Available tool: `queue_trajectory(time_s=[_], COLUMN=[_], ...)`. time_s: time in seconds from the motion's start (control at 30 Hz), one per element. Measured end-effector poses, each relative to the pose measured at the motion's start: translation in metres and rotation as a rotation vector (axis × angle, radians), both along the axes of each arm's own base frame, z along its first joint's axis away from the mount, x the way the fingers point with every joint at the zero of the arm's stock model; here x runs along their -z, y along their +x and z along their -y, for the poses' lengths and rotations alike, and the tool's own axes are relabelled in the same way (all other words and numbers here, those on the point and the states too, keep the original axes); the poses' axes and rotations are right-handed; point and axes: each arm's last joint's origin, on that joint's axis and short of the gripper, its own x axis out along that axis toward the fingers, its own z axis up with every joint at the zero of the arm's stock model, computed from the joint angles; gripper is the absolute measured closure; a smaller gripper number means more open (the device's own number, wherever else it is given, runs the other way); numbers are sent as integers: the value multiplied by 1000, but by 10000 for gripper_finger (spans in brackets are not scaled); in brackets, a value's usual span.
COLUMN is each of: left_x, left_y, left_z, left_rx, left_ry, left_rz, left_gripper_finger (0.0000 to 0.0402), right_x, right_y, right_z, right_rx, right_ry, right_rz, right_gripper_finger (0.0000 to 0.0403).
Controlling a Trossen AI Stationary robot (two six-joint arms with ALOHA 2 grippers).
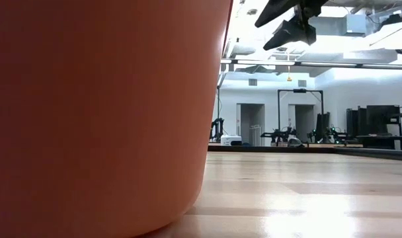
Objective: Sort blocks
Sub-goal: Put the green game piece into the blue bin
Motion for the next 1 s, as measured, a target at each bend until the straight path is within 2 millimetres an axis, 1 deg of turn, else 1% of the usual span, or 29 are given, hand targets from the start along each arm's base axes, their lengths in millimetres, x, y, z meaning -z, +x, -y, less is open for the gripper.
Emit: queue_trajectory(time_s=[0.13,0.33,0.4,0.6,0.7,0.87,1.0], left_x=[13,23,24,35,35,29,29], left_y=[8,20,20,22,23,23,22], left_z=[2,1,1,0,1,8,9], left_rx=[13,-100,-125,-191,-199,-172,-168], left_ry=[-39,-91,-108,-180,-186,-183,-182], left_rz=[-32,-8,-15,-75,-73,-48,-51], left_gripper_finger=[185,185,185,175,174,198,225], right_x=[0,0,0,0,0,0,1], right_y=[0,0,0,-1,-1,-1,-1], right_z=[-1,-1,-2,-3,-3,-3,-3], right_rx=[2,9,9,5,5,14,14], right_ry=[6,17,20,20,20,31,31], right_rz=[2,2,3,2,-1,2,2], right_gripper_finger=[112,112,112,112,112,112,112])
